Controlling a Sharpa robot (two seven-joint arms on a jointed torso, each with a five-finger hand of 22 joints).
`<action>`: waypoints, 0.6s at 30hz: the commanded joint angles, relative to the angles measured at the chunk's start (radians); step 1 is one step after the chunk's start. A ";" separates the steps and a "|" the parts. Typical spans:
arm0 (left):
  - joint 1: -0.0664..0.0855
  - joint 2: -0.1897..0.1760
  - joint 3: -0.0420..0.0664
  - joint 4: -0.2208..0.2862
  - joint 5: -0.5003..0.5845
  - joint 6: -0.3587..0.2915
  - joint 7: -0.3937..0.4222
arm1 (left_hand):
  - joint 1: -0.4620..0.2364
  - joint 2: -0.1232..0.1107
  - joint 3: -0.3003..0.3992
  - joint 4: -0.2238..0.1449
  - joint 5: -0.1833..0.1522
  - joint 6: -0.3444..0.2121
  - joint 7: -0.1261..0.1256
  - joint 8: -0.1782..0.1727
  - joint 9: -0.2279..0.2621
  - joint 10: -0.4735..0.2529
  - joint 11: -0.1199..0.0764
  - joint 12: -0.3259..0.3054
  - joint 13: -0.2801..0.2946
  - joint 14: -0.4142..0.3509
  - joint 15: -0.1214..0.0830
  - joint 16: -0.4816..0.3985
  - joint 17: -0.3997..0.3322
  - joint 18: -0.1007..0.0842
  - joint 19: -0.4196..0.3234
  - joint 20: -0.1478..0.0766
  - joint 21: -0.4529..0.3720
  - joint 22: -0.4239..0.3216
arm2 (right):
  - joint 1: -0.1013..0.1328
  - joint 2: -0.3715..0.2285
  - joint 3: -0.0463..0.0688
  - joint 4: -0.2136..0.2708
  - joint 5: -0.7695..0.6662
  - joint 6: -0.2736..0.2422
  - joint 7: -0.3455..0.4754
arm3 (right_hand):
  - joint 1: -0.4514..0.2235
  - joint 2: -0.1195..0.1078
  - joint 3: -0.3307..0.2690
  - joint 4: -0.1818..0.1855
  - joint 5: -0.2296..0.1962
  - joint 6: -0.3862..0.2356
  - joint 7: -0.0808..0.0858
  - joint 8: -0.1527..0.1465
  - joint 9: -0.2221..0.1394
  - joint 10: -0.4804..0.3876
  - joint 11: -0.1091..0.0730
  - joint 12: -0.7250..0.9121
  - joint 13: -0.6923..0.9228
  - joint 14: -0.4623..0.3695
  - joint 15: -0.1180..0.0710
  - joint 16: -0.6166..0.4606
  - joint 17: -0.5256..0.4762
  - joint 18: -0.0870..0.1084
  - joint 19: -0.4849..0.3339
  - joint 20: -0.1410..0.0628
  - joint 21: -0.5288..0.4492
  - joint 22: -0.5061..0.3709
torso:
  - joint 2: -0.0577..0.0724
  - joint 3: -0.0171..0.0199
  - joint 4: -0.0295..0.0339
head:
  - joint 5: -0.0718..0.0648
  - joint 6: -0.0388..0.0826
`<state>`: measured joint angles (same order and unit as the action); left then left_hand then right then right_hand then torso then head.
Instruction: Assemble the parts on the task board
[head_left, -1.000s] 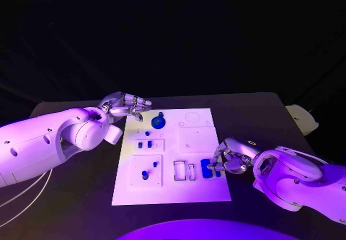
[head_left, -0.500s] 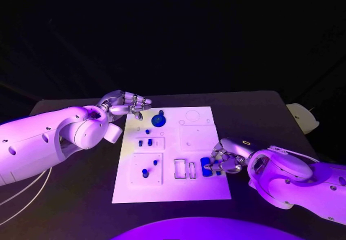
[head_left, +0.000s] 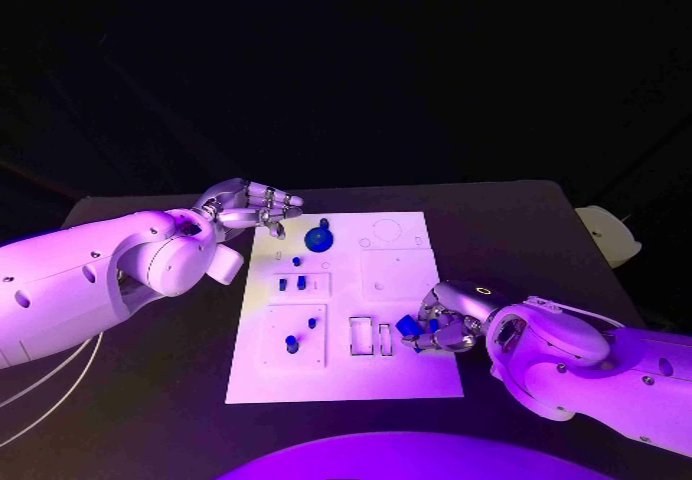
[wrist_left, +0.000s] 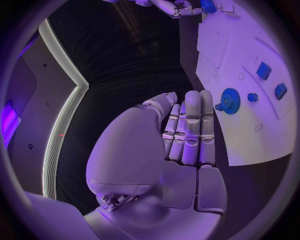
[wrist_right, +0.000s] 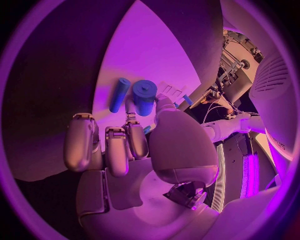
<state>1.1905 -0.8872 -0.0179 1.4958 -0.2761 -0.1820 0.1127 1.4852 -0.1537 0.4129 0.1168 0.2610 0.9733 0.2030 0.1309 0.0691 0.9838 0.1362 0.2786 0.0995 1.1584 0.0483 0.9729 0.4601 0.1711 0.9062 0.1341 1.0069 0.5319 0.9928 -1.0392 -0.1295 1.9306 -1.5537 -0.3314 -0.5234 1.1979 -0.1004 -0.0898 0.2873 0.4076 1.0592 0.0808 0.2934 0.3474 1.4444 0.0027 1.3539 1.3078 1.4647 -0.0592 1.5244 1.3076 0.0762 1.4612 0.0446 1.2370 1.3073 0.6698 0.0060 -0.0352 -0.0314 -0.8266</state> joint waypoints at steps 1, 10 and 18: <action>0.000 -0.001 0.001 0.004 0.006 0.009 0.002 | -0.004 0.003 -0.004 0.002 -0.002 -0.006 0.001 0.007 0.001 -0.007 0.000 0.005 0.002 -0.004 0.001 0.004 -0.001 0.014 0.004 0.004 0.003 -0.001 | -0.011 0.008 -0.005 -0.007 -0.021 0.029 -0.027 | -0.004 0.000 -0.007 0.001 -0.006 0.002 -0.008 0.001 -0.001 0.001 -0.005 0.004 0.053 0.082 -0.006 0.003 0.146 -0.014 0.011 -0.001 0.007 0.147 | 0.000 0.0003 0.0001 | 0.000 -0.001; 0.000 -0.004 0.001 0.006 0.007 0.011 0.001 | -0.008 0.006 -0.004 0.006 -0.001 -0.002 -0.001 0.013 0.002 -0.011 -0.001 0.010 0.002 -0.005 0.001 0.005 -0.002 0.014 0.003 0.005 0.002 -0.002 | -0.020 0.023 -0.005 -0.010 -0.005 -0.049 -0.042 | 0.012 0.040 -0.009 0.000 0.010 0.015 -0.016 0.011 0.017 0.007 -0.011 0.008 0.061 0.084 -0.012 0.005 0.153 -0.016 0.015 -0.005 0.016 0.152 | -0.001 0.0001 0.0000 | 0.000 0.000; 0.000 -0.005 0.001 0.006 0.008 0.011 0.001 | -0.009 0.006 -0.003 0.006 -0.001 -0.002 -0.002 0.014 0.003 -0.012 -0.001 0.011 0.002 -0.005 0.001 0.005 -0.002 0.014 0.003 0.005 0.001 -0.002 | -0.020 0.005 -0.003 0.023 -0.001 -0.158 -0.045 | 0.071 0.075 0.005 -0.009 0.141 0.029 -0.029 0.017 0.036 0.028 -0.024 0.031 0.086 0.089 -0.023 0.015 0.178 -0.022 0.028 -0.014 0.051 0.168 | -0.002 0.0003 -0.0006 | 0.002 0.002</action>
<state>1.1905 -0.8929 -0.0178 1.4992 -0.2753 -0.1817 0.1102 1.4813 -0.1498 0.4101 0.1196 0.2610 0.9733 0.2030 0.1384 0.0706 0.9802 0.1325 0.2848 0.1002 1.1584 0.0482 0.9729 0.4591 0.1710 0.9062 0.1341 1.0069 0.5310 0.9728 -1.0300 -0.1336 1.9439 -1.5579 -0.4244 -0.5493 1.2393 -0.0383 -0.0933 0.2826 0.5402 1.0787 0.0644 0.3010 0.3686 1.4650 -0.0178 1.3822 1.3076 1.4647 -0.0738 1.5360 1.3075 0.0607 1.4685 0.0373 1.2849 1.3079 0.6683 0.0064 -0.0354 -0.0297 -0.8258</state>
